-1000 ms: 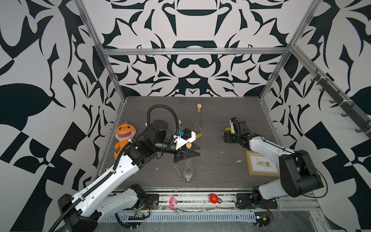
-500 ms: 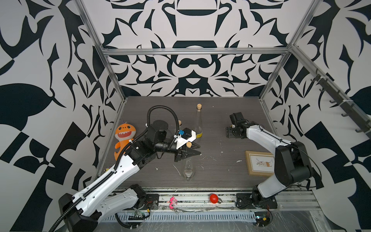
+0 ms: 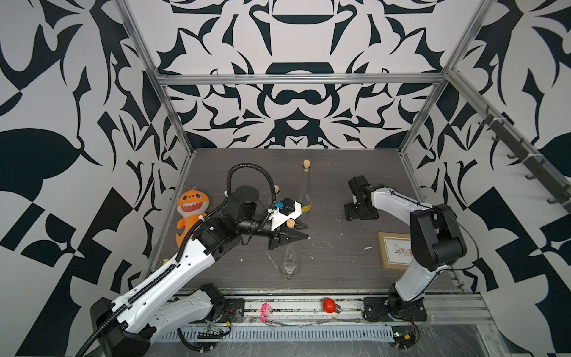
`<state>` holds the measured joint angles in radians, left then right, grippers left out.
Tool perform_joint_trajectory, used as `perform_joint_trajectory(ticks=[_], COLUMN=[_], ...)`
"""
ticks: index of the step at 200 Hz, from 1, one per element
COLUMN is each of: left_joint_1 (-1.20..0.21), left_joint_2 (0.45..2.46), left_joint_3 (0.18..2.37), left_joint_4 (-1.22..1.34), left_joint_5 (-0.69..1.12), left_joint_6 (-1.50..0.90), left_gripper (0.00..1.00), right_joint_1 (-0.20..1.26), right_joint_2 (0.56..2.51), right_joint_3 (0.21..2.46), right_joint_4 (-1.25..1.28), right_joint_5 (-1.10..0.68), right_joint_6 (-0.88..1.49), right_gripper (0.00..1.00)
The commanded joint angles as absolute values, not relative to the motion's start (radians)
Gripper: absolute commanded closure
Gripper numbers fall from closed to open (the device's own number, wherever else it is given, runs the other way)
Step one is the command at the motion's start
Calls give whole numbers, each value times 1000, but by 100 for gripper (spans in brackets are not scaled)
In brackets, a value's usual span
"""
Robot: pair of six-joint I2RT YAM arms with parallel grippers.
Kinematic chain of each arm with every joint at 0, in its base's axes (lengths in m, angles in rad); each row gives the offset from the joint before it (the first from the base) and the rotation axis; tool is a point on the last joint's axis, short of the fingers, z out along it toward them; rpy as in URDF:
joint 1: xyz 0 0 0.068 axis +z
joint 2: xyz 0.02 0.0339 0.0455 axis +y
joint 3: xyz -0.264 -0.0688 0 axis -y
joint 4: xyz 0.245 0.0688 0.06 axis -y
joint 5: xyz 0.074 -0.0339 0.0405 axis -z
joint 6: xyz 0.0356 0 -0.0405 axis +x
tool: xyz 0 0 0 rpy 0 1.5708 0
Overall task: Remove the label from the bottle
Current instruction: Place the label at the center of the board.
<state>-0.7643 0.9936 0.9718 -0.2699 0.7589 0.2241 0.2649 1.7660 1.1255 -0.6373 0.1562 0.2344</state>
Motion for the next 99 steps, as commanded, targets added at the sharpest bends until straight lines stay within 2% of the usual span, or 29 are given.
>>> perform_joint_trajectory(ticks=[1, 53, 99], left_joint_1=[-766, -766, -765], left_joint_2=[959, 948, 960], left_joint_3=[972, 966, 967], left_joint_4=[-212, -218, -212], left_joint_5=[788, 784, 782], left_joint_6=[215, 213, 214], left_gripper=[100, 100, 100], right_joint_1=[264, 263, 263], right_joint_2=[1810, 1887, 1871], right_joint_3=[1200, 1243, 1238], right_joint_4=[-670, -673, -667], right_joint_5=[112, 77, 63], right_joint_6=[207, 194, 183], right_gripper=[18, 17, 17])
